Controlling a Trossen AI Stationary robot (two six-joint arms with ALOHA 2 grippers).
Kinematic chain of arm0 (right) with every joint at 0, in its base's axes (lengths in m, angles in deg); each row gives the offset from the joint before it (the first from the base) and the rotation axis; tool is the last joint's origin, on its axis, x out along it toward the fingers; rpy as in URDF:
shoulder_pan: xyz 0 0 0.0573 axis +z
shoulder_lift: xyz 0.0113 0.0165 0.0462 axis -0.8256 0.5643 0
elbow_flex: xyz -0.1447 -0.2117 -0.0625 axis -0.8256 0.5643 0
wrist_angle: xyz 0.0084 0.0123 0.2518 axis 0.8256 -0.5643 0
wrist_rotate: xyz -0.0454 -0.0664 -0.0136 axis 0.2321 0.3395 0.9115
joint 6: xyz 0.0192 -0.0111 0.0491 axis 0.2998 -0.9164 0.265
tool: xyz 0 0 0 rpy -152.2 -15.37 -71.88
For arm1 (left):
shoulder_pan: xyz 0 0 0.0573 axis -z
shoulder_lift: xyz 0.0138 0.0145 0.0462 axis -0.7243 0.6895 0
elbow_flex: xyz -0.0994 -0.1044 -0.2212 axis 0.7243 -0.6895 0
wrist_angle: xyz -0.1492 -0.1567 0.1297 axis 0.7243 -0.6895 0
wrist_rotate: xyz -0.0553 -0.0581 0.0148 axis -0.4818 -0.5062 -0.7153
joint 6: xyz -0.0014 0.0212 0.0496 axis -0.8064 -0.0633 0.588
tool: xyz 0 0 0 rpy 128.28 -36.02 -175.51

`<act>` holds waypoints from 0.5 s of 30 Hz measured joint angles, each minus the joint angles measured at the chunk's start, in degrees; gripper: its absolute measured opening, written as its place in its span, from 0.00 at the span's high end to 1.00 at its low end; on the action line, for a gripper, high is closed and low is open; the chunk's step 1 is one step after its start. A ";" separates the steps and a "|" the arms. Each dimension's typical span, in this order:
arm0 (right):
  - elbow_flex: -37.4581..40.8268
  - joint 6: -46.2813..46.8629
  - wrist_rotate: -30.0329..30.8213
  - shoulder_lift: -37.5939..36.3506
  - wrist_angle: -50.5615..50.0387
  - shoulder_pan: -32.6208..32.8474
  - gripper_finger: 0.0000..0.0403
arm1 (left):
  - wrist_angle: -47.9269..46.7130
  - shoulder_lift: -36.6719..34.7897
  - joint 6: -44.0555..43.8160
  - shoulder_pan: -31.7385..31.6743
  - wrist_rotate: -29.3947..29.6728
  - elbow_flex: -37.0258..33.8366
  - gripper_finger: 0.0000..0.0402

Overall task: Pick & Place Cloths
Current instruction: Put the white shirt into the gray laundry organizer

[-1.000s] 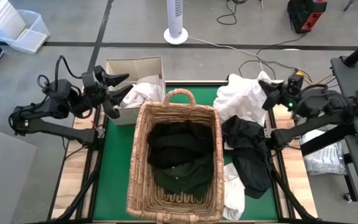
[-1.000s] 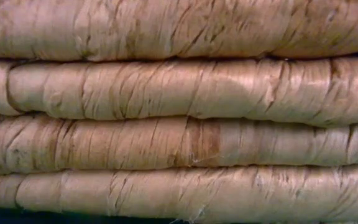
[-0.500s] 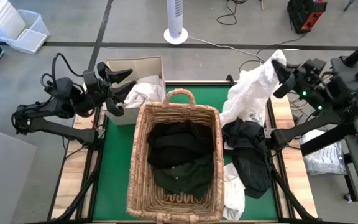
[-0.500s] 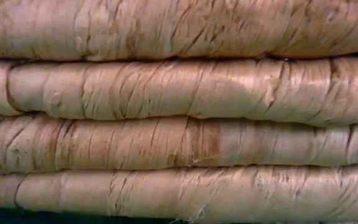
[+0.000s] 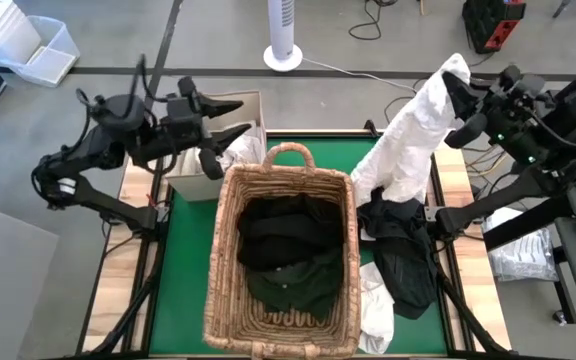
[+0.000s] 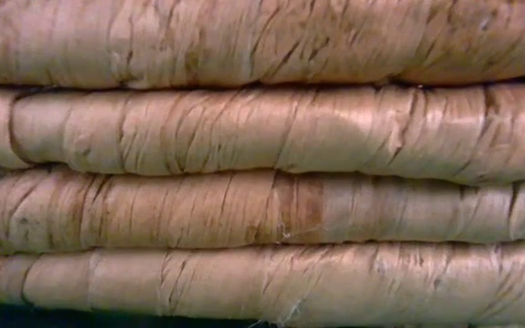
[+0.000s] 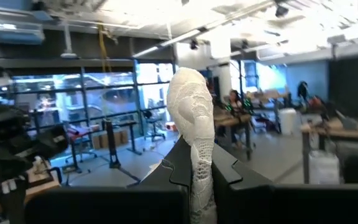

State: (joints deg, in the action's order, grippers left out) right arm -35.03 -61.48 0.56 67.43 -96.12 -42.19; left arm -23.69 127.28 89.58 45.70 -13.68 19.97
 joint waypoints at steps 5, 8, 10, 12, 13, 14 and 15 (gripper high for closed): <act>-7.22 -5.76 -3.08 4.79 0.35 0.02 0.98 | -5.64 7.10 0.01 -1.27 -6.91 10.52 0.51; -11.40 -8.45 -5.46 7.75 0.30 0.00 0.98 | -8.95 11.47 0.06 -1.88 -9.55 16.53 0.51; -14.32 -9.65 -7.64 9.87 0.30 0.00 0.98 | -10.46 14.54 0.40 -2.42 -12.82 20.46 0.49; -17.29 -11.11 -9.22 11.98 0.27 0.02 0.98 | -11.33 17.61 0.56 -2.81 -15.90 24.15 0.46; -18.70 -11.92 -10.02 13.03 0.27 0.01 0.98 | -11.24 19.14 0.59 -2.98 -17.04 25.89 0.44; -20.03 -12.42 -11.00 14.07 0.24 0.01 0.98 | -11.31 20.67 0.59 -3.09 -17.91 27.66 0.43; -21.22 -12.91 -12.10 15.06 0.20 0.01 0.98 | -11.43 22.26 0.63 -3.15 -18.62 29.50 0.41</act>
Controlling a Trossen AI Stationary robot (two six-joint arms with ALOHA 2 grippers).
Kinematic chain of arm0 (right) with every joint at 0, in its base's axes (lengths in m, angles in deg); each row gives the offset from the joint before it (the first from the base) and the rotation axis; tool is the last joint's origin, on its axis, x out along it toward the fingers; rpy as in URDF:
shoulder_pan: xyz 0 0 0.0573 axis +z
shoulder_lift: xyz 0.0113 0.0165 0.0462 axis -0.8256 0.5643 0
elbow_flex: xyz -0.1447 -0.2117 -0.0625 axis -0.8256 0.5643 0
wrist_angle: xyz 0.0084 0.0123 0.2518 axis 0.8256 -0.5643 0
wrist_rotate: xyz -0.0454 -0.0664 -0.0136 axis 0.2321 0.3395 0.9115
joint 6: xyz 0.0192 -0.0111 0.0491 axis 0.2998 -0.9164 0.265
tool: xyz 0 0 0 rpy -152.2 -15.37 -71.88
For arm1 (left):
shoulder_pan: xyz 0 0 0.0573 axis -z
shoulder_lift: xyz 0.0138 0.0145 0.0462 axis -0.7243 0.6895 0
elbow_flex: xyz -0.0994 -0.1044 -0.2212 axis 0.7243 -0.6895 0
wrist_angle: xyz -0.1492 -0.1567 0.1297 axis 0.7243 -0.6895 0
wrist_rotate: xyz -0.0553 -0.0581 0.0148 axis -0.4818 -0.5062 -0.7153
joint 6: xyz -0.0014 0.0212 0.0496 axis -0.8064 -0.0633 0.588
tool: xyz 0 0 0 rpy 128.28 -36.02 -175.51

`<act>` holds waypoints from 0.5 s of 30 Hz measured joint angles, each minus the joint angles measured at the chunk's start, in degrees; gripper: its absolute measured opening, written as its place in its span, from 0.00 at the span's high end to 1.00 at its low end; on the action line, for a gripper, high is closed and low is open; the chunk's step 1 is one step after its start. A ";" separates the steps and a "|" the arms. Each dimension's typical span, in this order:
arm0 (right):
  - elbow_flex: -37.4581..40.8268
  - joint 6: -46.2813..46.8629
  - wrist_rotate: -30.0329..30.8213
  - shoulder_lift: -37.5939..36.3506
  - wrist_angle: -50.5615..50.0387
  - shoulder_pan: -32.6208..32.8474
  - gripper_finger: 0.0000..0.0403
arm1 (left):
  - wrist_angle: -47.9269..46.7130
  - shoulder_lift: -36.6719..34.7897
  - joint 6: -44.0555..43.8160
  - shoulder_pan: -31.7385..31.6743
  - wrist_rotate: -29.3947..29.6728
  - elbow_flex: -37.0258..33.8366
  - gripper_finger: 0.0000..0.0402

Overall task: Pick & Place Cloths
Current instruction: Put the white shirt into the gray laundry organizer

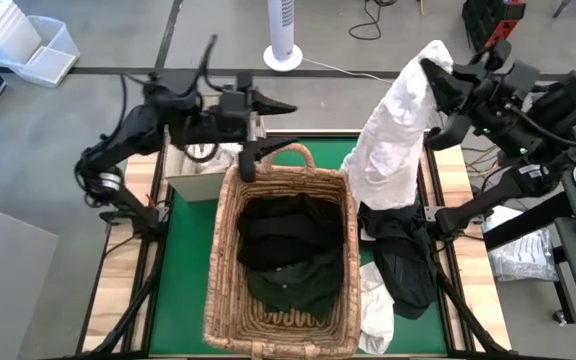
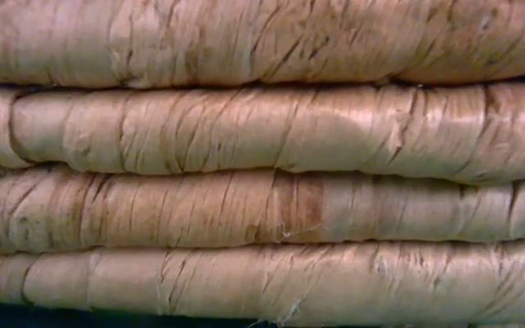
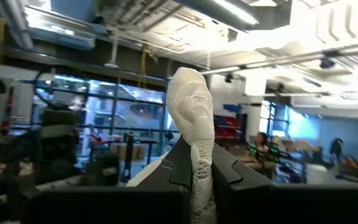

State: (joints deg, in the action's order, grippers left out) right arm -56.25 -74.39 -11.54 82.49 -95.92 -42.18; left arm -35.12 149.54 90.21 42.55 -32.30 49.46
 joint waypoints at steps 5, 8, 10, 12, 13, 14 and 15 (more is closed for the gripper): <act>-5.47 -2.52 -1.98 4.48 -0.30 0.01 0.98 | -0.42 7.12 2.20 -0.04 -0.75 7.20 0.31; -8.32 -3.64 -2.60 6.69 -0.35 -0.01 0.98 | 2.10 7.95 2.36 -0.49 -2.53 5.26 0.27; -10.02 -4.55 -2.71 8.08 -0.33 -0.01 0.98 | 3.19 8.66 2.23 -0.87 -3.17 5.26 0.25; -11.49 -5.11 -3.69 9.59 -0.39 -0.01 0.98 | 3.98 9.45 1.78 -1.13 -3.22 5.26 0.23; -12.29 -5.28 -4.43 10.09 -0.43 -0.01 0.98 | 4.83 9.90 1.20 -1.33 -3.35 5.26 0.23; -13.13 -5.56 -4.97 10.97 -0.47 -0.01 0.98 | 5.94 10.39 0.43 -1.47 -3.72 5.29 0.22; -14.05 -5.98 -5.58 11.81 -0.29 -0.14 0.98 | 6.93 10.94 -0.22 -1.58 -4.63 5.29 0.22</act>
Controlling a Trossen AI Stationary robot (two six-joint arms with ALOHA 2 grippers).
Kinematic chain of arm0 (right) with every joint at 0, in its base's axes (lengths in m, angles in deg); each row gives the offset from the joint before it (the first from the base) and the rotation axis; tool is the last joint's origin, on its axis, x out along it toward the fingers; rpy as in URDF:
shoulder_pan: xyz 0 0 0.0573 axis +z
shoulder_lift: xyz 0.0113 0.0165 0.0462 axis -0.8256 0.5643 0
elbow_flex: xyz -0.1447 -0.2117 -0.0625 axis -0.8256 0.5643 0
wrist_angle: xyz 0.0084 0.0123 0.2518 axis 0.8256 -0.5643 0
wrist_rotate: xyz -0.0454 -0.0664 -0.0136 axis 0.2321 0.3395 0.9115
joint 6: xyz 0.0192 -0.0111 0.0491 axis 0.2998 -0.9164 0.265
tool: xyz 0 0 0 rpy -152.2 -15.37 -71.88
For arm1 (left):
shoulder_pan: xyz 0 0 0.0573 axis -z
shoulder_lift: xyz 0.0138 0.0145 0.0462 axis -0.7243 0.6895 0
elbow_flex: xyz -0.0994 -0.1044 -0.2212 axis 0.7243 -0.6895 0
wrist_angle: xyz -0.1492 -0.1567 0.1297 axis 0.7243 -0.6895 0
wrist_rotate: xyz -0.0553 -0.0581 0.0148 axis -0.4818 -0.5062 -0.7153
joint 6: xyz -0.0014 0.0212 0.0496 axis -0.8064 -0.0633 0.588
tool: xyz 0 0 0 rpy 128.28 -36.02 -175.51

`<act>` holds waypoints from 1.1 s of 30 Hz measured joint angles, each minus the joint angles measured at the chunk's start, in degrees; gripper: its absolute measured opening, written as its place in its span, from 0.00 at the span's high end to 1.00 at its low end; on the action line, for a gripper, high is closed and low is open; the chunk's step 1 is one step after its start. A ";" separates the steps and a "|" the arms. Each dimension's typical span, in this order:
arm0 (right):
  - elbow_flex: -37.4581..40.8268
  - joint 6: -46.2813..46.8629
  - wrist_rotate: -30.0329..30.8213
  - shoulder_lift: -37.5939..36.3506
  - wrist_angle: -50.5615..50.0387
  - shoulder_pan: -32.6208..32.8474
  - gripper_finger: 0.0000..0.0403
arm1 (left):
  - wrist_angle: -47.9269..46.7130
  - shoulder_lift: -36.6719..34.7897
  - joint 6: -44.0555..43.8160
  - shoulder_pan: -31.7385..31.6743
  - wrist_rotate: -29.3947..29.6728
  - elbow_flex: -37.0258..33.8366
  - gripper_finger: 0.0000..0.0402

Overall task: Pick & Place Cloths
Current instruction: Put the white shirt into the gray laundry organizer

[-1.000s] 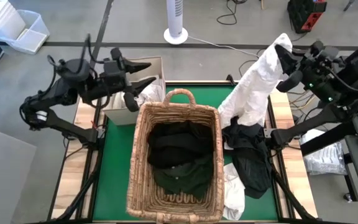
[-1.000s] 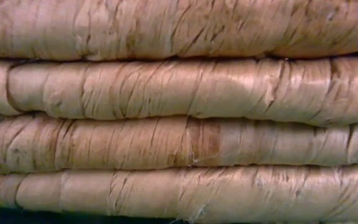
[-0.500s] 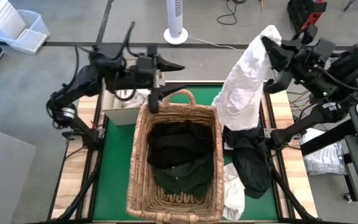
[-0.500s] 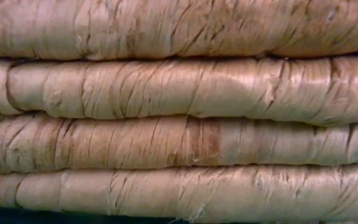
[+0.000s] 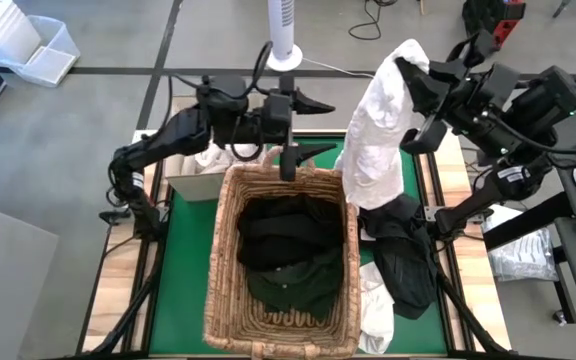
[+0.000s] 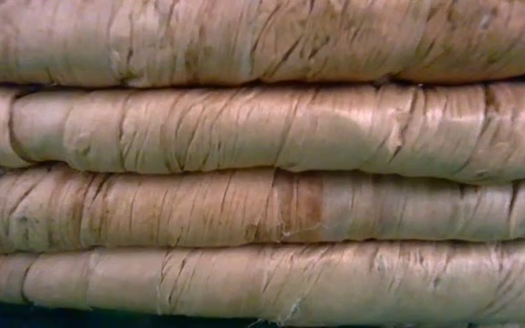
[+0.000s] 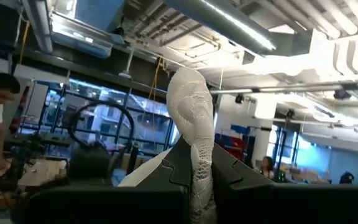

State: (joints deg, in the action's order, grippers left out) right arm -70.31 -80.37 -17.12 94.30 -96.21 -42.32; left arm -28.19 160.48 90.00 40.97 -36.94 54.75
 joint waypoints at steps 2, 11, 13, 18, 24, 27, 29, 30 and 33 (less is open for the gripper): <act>-1.75 -0.86 -0.69 1.46 -0.03 -0.25 0.98 | 1.91 0.96 -0.94 -0.15 -1.93 -0.01 0.22; -5.27 -3.07 -1.79 5.73 -0.04 -0.66 0.98 | 7.45 4.55 -6.63 -0.47 -8.86 0.00 0.22; -5.36 -2.98 -1.99 6.07 0.08 -0.99 0.98 | 7.95 5.34 -7.32 -0.62 -8.85 0.00 0.22; -5.36 -0.97 -4.69 6.58 0.45 -1.76 0.98 | 8.59 7.59 -8.68 -0.82 -8.79 0.00 0.22; -5.36 -0.39 -4.67 6.31 1.71 -2.46 0.98 | 8.65 8.80 -8.86 -0.89 -10.34 0.11 0.25; -5.36 -0.45 -4.69 5.76 2.16 -2.79 0.98 | 8.70 8.80 -8.83 -0.91 -10.37 0.13 0.34; -5.36 -0.47 -4.69 5.37 2.47 -2.79 0.98 | 8.71 8.79 -8.56 -1.00 -10.35 0.13 0.44; -5.36 -0.49 -4.66 5.28 2.65 -2.88 0.98 | 8.69 8.73 -8.43 -1.06 -10.34 0.13 0.50; -5.36 -0.60 -4.66 5.00 3.11 -2.90 0.98 | 8.69 8.60 -8.14 -1.26 -10.34 0.13 0.71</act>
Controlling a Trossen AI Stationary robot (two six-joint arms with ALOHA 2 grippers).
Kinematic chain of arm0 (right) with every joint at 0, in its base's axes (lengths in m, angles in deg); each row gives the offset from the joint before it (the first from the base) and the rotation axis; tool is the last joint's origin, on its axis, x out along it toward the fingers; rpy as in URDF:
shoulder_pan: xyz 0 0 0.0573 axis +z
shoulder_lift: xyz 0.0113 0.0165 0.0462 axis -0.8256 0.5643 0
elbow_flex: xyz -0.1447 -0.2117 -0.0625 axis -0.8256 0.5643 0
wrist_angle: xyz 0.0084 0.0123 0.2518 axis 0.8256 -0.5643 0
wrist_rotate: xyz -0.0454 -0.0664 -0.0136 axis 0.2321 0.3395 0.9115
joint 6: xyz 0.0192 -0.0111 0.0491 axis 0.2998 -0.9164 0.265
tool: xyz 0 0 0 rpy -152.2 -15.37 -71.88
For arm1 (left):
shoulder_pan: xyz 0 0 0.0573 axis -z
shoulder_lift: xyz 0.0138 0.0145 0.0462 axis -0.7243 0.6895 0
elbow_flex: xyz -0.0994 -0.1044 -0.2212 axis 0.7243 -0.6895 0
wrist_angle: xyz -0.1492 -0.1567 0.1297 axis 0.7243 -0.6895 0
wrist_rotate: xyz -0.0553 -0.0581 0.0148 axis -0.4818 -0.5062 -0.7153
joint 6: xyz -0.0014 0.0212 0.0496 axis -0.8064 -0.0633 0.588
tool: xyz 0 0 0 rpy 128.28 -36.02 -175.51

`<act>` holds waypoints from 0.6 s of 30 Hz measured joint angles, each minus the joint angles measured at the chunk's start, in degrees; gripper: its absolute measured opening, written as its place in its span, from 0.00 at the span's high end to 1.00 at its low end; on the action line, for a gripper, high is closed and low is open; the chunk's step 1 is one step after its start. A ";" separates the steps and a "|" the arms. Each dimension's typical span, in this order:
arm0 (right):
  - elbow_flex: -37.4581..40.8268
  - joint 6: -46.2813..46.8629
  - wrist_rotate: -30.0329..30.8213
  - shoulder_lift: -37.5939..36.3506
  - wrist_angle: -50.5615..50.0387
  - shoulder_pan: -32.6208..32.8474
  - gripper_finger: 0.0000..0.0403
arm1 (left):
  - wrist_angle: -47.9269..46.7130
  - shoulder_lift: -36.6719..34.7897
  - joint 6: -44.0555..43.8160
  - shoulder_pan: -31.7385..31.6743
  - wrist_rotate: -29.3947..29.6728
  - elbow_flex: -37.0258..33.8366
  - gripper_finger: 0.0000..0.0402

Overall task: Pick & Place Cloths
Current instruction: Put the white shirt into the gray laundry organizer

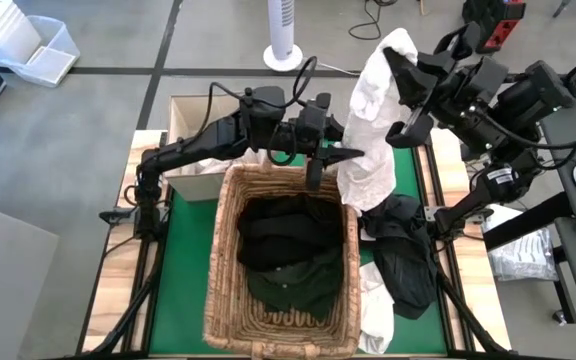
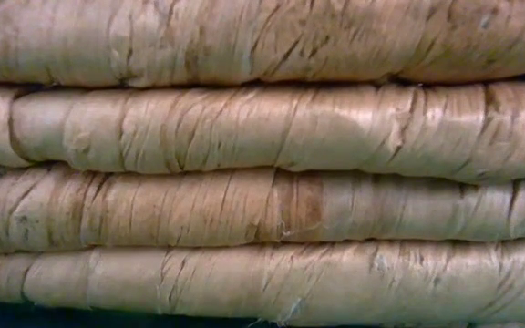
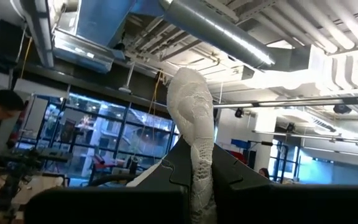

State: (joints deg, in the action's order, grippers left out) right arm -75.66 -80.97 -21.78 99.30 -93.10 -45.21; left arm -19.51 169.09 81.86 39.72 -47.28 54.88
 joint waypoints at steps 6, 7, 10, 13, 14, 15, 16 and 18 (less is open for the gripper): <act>0.00 -3.04 6.21 -0.11 -0.48 0.02 0.98 | -0.90 -1.59 0.25 -0.27 -1.60 -0.02 0.97; 0.00 -3.75 8.14 -0.29 -1.10 0.02 0.98 | -0.92 -2.39 0.47 -0.27 -1.68 -0.04 0.97; 0.00 -5.06 13.02 -0.77 -2.70 0.02 0.98 | -1.71 -5.22 1.38 -0.47 0.21 -0.07 0.99; 0.00 -7.48 18.33 -0.99 -3.20 0.02 0.98 | -3.49 -8.07 1.46 -1.29 1.71 -0.02 0.99; 0.00 -8.19 20.50 -1.15 -3.60 0.02 0.98 | -3.91 -8.86 1.06 -1.64 1.80 -0.02 0.99; 0.00 -8.50 22.65 -1.23 -4.57 0.02 0.98 | -4.24 -9.61 0.52 -2.04 1.94 -0.02 0.99; 0.00 -8.02 24.65 -1.37 -6.08 0.02 0.98 | -4.57 -10.21 -0.02 -2.42 2.05 -0.02 0.99; 0.00 -5.26 27.64 -1.72 -10.33 0.02 0.98 | -4.62 -11.56 -1.13 -3.04 2.10 -0.02 1.00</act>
State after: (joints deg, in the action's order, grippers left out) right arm -75.66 -86.23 5.86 97.58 -103.43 -45.19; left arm -24.13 157.52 80.73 36.68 -45.18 54.86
